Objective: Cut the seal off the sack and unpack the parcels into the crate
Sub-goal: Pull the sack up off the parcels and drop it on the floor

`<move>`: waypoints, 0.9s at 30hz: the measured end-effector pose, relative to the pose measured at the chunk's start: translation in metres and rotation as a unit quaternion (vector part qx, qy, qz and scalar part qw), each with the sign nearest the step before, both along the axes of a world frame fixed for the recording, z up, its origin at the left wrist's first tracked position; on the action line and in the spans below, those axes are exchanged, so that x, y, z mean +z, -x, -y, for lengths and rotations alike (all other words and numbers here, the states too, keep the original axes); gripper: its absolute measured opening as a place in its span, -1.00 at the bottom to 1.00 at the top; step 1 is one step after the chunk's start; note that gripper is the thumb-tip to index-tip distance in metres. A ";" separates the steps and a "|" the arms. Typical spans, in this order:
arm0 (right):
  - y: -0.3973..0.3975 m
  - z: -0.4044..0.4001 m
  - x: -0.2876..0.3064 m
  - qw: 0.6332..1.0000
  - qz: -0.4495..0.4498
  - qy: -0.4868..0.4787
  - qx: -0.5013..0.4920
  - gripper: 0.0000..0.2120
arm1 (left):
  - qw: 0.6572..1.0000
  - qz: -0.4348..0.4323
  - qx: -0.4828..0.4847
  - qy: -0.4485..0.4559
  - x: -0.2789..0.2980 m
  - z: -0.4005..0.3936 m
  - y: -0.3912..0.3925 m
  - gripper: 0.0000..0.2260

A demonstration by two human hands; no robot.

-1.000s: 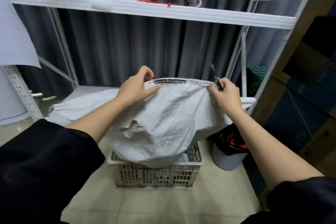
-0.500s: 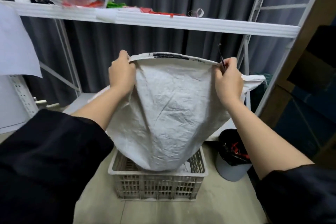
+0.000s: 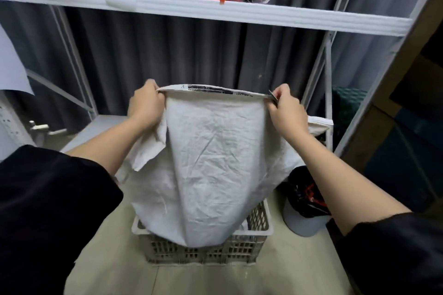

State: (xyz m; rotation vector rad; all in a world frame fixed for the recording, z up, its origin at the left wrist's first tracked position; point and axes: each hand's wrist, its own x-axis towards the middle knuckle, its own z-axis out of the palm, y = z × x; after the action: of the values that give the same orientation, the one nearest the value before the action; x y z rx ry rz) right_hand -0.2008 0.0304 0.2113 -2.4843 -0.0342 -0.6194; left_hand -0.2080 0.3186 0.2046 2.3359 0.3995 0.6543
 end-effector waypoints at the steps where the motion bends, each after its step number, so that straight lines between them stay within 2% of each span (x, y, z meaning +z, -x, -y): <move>1: -0.006 0.002 -0.003 1.000 0.001 0.008 0.000 -0.90 | 1.000 0.009 0.009 -0.003 -0.002 -0.002 -0.008 -0.86; 3: -0.013 0.001 -0.005 1.000 0.018 -0.006 -0.004 -0.90 | 0.999 0.006 0.021 -0.025 -0.003 -0.001 -0.017 -0.85; 5: -0.015 0.001 -0.006 1.000 0.025 -0.001 -0.017 -0.88 | 0.993 -0.023 0.016 -0.115 -0.006 -0.001 -0.022 -0.82; 7: -0.011 0.006 -0.009 0.998 0.032 0.038 -0.034 -0.85 | 0.971 -0.081 -0.027 -0.223 -0.007 -0.005 -0.016 -0.72; 9: -0.003 0.009 -0.009 0.994 0.052 0.086 -0.041 -0.84 | 0.944 -0.152 -0.071 -0.286 -0.007 -0.008 -0.007 -0.65; 11: 0.007 0.011 -0.013 0.991 0.076 0.105 -0.038 -0.83 | 0.923 -0.192 -0.088 -0.321 -0.009 -0.009 0.002 -0.39; 12: 0.013 0.013 -0.017 0.991 0.084 0.101 -0.038 -0.81 | 0.925 -0.189 -0.086 -0.318 -0.012 -0.009 0.007 -0.30; 13: 0.019 0.015 -0.021 0.991 0.087 0.089 -0.046 -0.79 | 0.940 -0.173 -0.083 -0.283 -0.014 -0.009 0.012 -0.28; 14: 0.026 0.017 -0.027 0.993 0.079 0.066 -0.061 -0.76 | 0.964 -0.143 -0.087 -0.205 -0.017 -0.011 0.016 -0.29; 15: 0.032 0.019 -0.036 0.995 0.055 0.037 -0.076 -0.75 | 0.986 -0.109 -0.092 -0.087 -0.020 -0.010 0.021 -0.30; 16: 0.039 0.019 -0.047 0.996 0.019 -0.002 -0.085 -0.74 | 0.990 -0.082 -0.104 0.044 -0.026 -0.010 0.025 -0.32; 18: 0.049 0.015 -0.073 0.984 -0.058 -0.156 -0.062 -0.72 | 0.954 -0.065 -0.155 0.249 -0.039 -0.004 0.031 -0.40; 19: 0.056 0.011 -0.084 0.959 -0.096 -0.266 -0.025 -0.70 | 0.929 -0.068 -0.186 0.311 -0.045 0.003 0.037 -0.44; 21: 0.068 0.003 -0.107 0.877 -0.152 -0.453 0.049 -0.70 | 0.899 -0.086 -0.231 0.363 -0.053 0.013 0.056 -0.37; 23: 0.073 0.000 -0.124 0.772 -0.191 -0.600 0.085 -0.81 | 0.894 -0.090 -0.279 0.340 -0.056 0.015 0.073 -0.27; 24: 0.075 -0.001 -0.129 0.723 -0.201 -0.654 0.090 -0.87 | 0.894 -0.095 -0.305 0.315 -0.055 0.012 0.079 -0.30; 25: 0.074 0.000 -0.132 0.700 -0.205 -0.678 0.088 -0.92 | 0.894 -0.103 -0.330 0.285 -0.055 0.009 0.084 -0.40; 26: 0.074 0.002 -0.134 0.713 -0.208 -0.665 0.080 -0.90 | 0.899 -0.116 -0.328 0.267 -0.052 0.005 0.087 -0.58; 27: 0.072 0.004 -0.134 0.745 -0.212 -0.630 0.065 -0.84 | 0.905 -0.133 -0.300 0.270 -0.048 0.003 0.089 -0.75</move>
State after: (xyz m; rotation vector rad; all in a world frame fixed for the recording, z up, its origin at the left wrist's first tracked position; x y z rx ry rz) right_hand -0.2730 0.0265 0.0770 -1.1944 0.2915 0.0745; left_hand -0.2970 0.3160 0.1566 1.8531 -0.0401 -0.0781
